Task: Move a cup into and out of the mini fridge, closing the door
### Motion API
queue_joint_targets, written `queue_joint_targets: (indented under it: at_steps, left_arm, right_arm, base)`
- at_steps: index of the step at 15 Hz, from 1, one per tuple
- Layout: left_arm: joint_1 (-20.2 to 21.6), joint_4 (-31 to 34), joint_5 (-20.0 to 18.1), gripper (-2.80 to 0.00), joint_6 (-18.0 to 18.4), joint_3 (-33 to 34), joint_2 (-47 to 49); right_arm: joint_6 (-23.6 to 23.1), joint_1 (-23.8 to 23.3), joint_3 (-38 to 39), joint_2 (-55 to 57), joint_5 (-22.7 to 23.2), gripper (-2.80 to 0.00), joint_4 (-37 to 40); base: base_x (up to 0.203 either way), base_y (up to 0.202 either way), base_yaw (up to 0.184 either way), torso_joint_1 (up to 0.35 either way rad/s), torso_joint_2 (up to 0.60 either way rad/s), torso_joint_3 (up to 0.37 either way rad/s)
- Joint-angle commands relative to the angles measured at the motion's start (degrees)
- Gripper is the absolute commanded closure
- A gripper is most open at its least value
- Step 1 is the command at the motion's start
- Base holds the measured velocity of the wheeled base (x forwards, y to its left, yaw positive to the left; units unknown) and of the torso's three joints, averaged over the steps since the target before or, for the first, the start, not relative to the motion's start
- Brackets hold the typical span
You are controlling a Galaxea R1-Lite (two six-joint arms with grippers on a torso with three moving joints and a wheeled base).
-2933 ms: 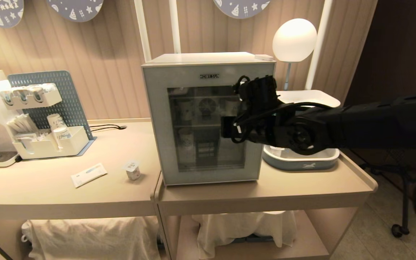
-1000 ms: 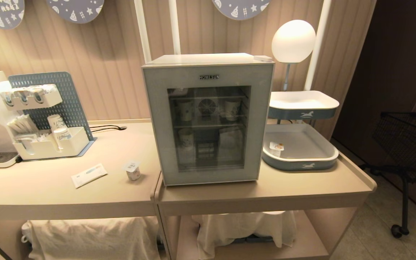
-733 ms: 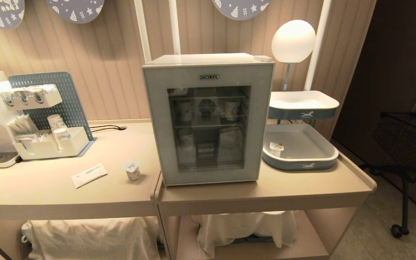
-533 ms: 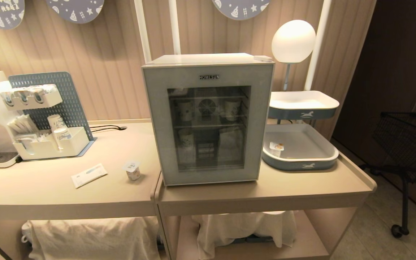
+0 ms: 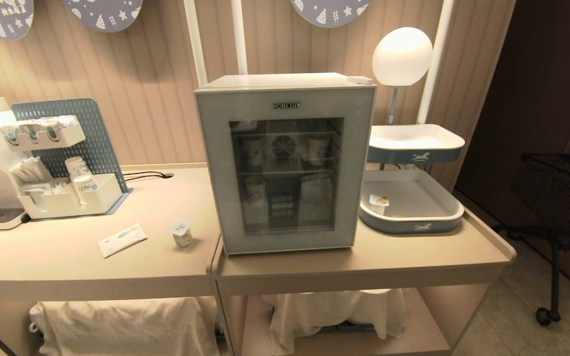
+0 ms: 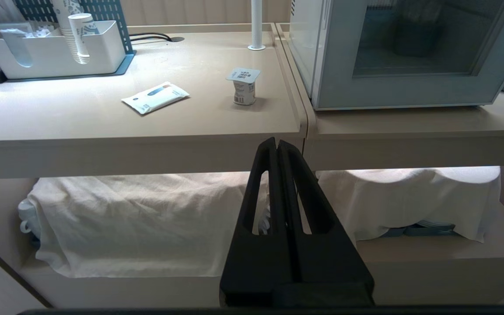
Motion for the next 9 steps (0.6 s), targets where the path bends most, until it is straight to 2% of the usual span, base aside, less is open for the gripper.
queue_joint_targets:
  at_steps: [1, 9]
  left_arm:
    - [0.1, 0.0, 0.0, 0.00, 0.0, 0.1, 0.1]
    - [0.0, 0.0, 0.0, 0.00, -0.1, 0.1, 0.1]
  right_arm:
    - [0.0, 0.0, 0.0, 0.1, 0.0, 0.00, 0.0]
    - [0.1, 0.0, 0.1, 0.1, 0.0, 0.00, -0.1]
  base:
    - [0.000, 0.000, 0.000, 0.000, 0.00, 0.000]
    - [0.000, 0.000, 0.000, 0.000, 0.00, 0.000]
